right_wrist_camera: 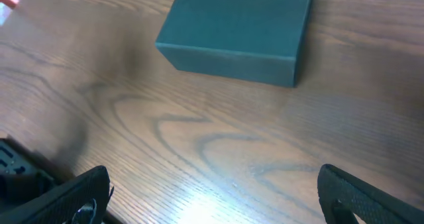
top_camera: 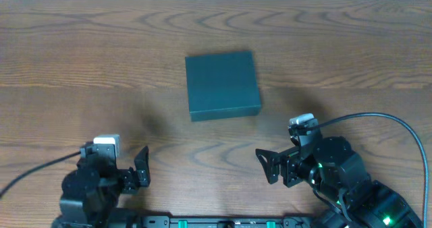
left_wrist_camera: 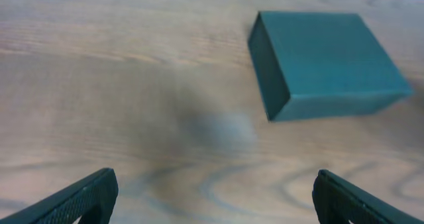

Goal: Pack container

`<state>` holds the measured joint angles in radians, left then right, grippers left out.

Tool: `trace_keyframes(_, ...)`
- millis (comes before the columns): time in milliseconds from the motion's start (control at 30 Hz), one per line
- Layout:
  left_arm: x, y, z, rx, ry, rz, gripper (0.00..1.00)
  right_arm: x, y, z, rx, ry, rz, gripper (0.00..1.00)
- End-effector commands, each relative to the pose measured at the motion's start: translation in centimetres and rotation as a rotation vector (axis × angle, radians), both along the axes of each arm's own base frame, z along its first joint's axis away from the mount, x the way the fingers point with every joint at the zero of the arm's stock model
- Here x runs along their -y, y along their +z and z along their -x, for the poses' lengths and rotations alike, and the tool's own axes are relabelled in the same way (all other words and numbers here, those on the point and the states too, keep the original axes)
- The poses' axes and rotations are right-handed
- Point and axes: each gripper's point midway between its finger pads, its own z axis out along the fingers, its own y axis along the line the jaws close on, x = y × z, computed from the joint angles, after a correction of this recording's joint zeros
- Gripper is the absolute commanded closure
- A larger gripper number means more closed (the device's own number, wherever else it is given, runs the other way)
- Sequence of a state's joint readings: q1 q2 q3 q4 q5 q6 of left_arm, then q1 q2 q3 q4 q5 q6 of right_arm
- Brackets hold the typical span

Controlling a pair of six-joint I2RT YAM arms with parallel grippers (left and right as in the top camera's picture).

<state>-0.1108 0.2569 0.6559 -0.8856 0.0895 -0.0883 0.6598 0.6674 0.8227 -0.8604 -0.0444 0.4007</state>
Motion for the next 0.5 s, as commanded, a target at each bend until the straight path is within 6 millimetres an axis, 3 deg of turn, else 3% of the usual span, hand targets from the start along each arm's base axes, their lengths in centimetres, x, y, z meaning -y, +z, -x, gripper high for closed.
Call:
trace_keyframes(0,-0.5,-2.9,-0.2,0.019,0.017,-0.018,0.05,0.1,0.2,-0.1,0.016,0.004,0.011,0.01)
trace_keyframes(167,0.3,-6.7,-2.0,0.06,-0.014,0.006,0.05,0.1,0.2,-0.1,0.016,0.004,0.011,0.01)
trace_keyframes(467,1.4,-9.3,-3.7,0.128,-0.058,0.044,0.05,0.1,0.2,-0.1,0.016,0.004,0.011,0.01)
